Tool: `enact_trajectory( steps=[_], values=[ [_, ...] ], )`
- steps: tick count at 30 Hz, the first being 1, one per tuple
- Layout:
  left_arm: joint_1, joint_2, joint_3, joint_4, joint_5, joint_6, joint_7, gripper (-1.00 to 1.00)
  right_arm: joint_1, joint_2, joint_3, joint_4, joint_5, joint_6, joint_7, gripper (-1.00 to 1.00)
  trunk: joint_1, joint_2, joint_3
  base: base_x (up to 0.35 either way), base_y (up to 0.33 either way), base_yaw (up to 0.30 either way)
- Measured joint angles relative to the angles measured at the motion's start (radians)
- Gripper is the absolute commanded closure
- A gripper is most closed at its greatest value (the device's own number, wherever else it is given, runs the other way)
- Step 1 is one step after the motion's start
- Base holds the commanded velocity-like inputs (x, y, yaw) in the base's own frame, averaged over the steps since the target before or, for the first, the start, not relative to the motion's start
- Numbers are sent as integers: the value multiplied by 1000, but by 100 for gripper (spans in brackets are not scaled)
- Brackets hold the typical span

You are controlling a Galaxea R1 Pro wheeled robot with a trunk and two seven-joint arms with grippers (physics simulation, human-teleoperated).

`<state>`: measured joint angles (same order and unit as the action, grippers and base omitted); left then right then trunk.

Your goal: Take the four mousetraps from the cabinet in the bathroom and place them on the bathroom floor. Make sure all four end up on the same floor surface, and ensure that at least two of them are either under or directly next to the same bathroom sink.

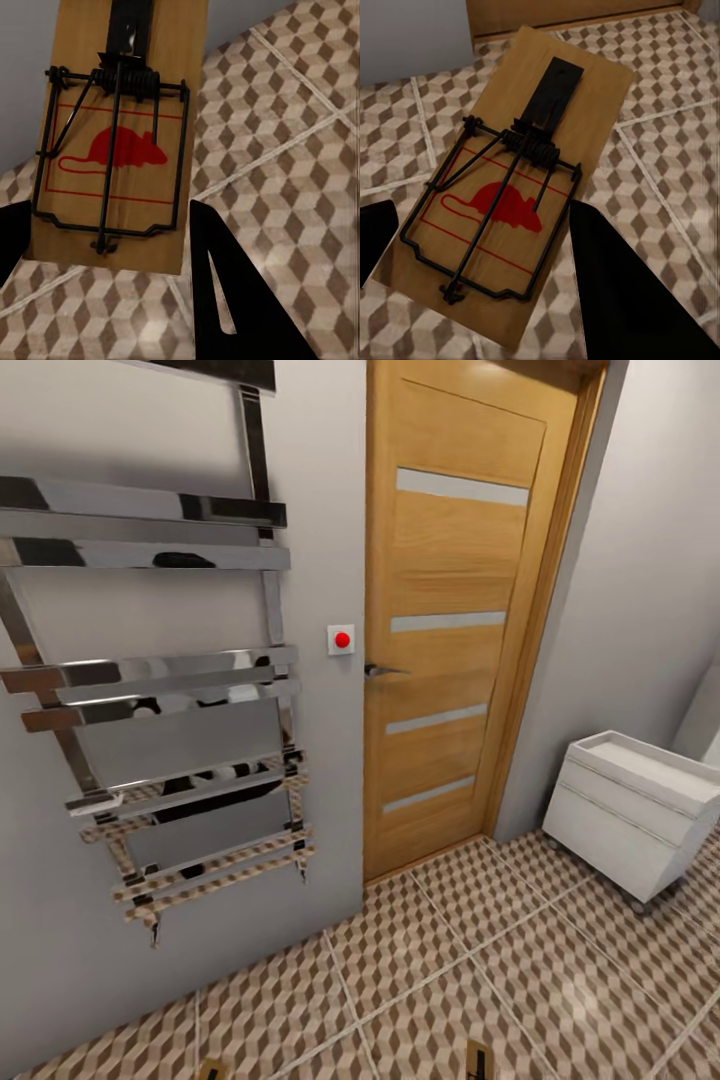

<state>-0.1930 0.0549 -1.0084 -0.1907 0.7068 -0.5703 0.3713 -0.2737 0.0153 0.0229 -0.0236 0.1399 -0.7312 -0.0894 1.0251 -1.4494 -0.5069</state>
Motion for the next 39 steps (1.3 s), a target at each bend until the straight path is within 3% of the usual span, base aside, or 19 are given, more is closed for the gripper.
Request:
enact_trajectory(
  steps=[39],
  values=[
    [0,0,0,0,0,0,0,100,0,0,0,1,0,0,0,100,0,0,0,0,0,-249]
  ],
)
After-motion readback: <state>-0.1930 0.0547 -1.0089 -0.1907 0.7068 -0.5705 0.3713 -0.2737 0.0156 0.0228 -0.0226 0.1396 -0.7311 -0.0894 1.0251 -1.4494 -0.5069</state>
